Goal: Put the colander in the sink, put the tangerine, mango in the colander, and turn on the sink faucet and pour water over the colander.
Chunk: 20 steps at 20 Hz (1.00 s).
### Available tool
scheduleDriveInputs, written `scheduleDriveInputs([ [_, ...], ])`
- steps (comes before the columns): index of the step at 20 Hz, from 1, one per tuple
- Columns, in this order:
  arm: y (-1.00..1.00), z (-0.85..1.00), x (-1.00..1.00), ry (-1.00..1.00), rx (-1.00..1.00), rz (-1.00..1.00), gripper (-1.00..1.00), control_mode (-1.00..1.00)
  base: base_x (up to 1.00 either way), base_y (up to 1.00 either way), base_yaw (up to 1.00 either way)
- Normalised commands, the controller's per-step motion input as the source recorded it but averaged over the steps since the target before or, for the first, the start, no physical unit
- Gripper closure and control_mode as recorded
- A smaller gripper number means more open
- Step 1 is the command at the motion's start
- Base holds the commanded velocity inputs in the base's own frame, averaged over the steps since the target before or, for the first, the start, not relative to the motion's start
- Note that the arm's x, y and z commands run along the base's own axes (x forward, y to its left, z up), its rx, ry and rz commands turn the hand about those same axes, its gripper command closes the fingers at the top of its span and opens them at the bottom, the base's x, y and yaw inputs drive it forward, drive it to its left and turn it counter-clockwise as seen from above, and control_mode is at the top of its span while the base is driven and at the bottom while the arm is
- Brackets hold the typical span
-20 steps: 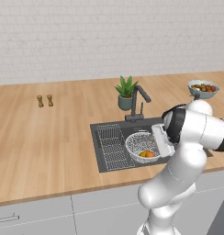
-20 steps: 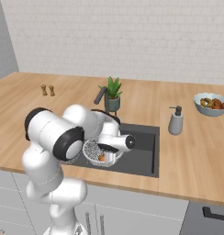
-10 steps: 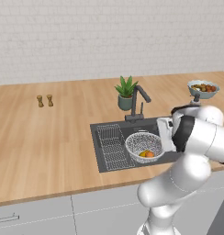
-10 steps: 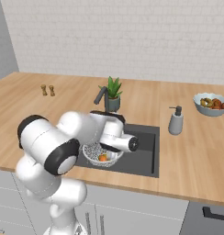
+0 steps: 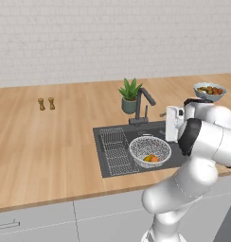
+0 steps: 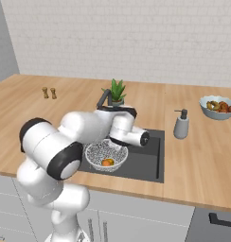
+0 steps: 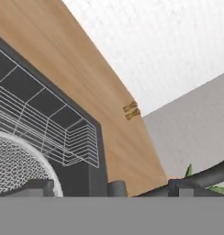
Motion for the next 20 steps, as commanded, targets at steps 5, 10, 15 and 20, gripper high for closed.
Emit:
scheduleDriveInputs([
  [5,-0.05,0.30,0.41,-0.01,0.35,0.00,-1.00,-1.00,0.00,0.00,0.00],
  [10,0.00,0.04,0.31,0.00,0.34,0.00,-1.00,-1.00,0.00,0.00,0.00],
  [15,0.00,0.00,0.29,0.03,0.24,0.00,-1.00,-1.00,0.00,0.00,0.00],
  [20,0.00,-0.04,0.28,0.08,0.15,-0.02,-1.00,-1.00,0.00,0.00,0.00],
])
